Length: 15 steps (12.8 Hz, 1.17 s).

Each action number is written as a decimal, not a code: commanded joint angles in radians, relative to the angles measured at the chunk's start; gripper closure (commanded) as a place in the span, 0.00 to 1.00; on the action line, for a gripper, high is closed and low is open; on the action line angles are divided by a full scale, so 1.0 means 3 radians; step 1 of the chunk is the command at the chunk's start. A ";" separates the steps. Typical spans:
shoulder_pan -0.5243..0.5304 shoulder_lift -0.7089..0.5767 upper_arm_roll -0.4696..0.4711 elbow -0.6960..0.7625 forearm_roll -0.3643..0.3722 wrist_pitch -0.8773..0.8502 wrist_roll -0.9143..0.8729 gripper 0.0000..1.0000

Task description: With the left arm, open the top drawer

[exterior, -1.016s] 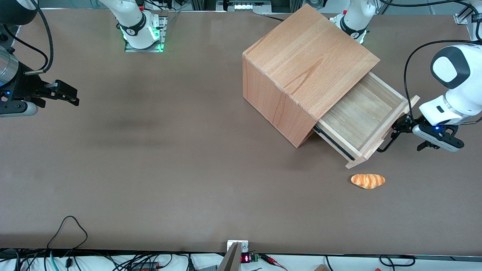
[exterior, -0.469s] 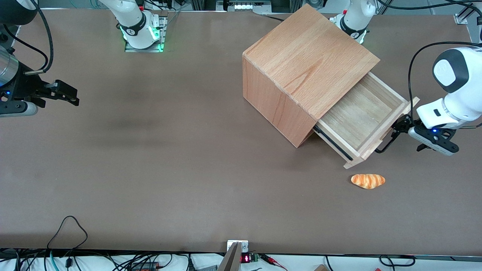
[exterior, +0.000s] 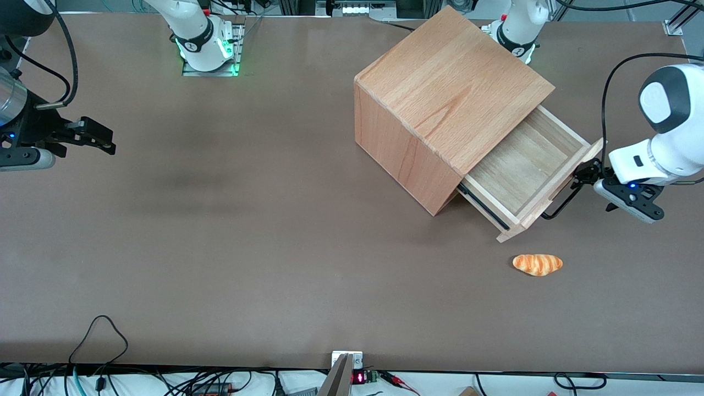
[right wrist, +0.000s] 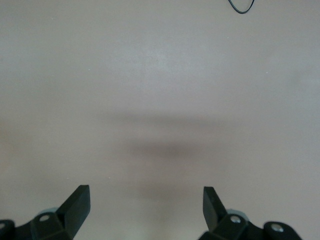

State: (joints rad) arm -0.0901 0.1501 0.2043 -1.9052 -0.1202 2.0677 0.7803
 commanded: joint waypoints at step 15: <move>-0.0012 -0.0807 0.0025 0.0414 0.0278 -0.1160 -0.1776 0.00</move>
State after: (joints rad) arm -0.0855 -0.0708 0.2156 -1.7765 -0.0692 1.7369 0.3391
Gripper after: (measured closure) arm 0.000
